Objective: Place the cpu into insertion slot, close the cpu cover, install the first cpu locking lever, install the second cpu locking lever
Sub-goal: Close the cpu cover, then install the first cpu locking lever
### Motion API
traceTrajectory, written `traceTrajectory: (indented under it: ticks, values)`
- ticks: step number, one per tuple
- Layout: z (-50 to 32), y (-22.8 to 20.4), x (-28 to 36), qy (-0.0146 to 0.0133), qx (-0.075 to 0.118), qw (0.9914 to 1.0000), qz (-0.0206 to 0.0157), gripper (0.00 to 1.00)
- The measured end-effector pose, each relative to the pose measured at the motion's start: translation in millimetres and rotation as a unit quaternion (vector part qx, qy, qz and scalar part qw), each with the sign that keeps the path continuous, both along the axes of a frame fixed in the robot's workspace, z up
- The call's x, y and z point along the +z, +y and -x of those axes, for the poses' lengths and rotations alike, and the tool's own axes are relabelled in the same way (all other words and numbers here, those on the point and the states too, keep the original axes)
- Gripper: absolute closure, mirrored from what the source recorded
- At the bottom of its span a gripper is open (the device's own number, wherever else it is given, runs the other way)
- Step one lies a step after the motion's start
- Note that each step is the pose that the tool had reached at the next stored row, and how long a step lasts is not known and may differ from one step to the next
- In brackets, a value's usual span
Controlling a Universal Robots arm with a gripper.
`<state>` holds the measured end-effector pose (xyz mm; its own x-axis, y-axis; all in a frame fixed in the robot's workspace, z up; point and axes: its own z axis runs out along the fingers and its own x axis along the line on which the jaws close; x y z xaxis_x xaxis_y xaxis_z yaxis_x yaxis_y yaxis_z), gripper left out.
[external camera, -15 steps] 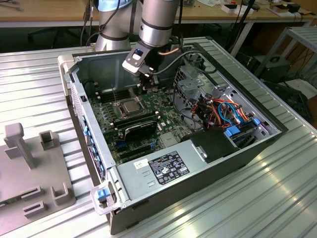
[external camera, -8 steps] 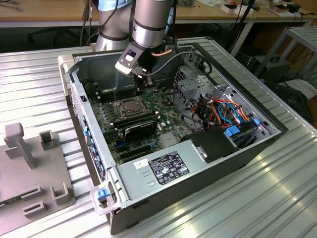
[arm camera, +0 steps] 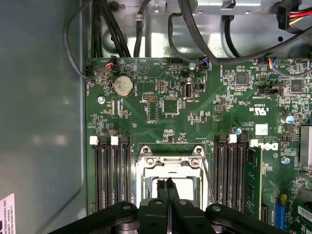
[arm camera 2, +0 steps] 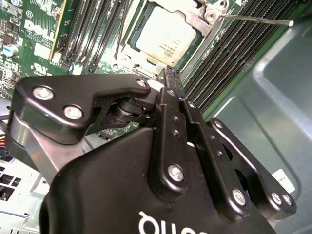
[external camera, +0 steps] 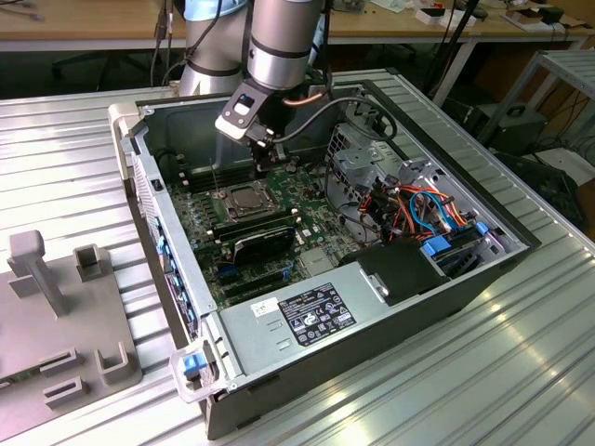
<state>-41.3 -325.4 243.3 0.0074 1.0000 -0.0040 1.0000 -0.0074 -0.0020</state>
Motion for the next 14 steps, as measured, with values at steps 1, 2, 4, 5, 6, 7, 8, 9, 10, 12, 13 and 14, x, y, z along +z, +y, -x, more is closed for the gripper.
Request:
traceTrajectory:
  ticks: [1,2,4,5,6,7,8,9,10,12,13,14]
  values:
    - [0.9,0.0,0.0,0.0000,0.000,1.00000,0.0000,0.89]
    - [2.2,0.0,-0.1,0.0000,0.000,1.00000,0.0000,0.89]
    - [4.3,0.0,-0.2,0.0000,0.000,1.00000,-0.0002,0.89]
    - [4.6,0.0,-0.2,0.0000,0.000,1.00000,-0.0002,0.89]
    - [4.6,0.0,-0.3,0.0000,0.000,1.00000,-0.0002,0.89]
    - [4.6,0.0,-0.2,0.0000,0.000,1.00000,-0.0002,0.89]
    - [4.8,0.0,-0.2,0.0000,0.000,1.00000,-0.0002,0.89]
    - [4.8,0.0,-0.2,0.0000,0.000,1.00000,-0.0002,0.89]
    - [4.9,0.0,-0.2,0.0000,0.000,1.00000,-0.0002,0.89]
    - [4.9,0.0,-0.2,0.0000,0.000,1.00000,-0.0002,0.89]
    - [4.9,0.0,-0.2,0.0000,0.000,1.00000,-0.0002,0.89]
    - [4.9,0.0,-0.2,0.0000,0.000,1.00000,-0.0002,0.89]
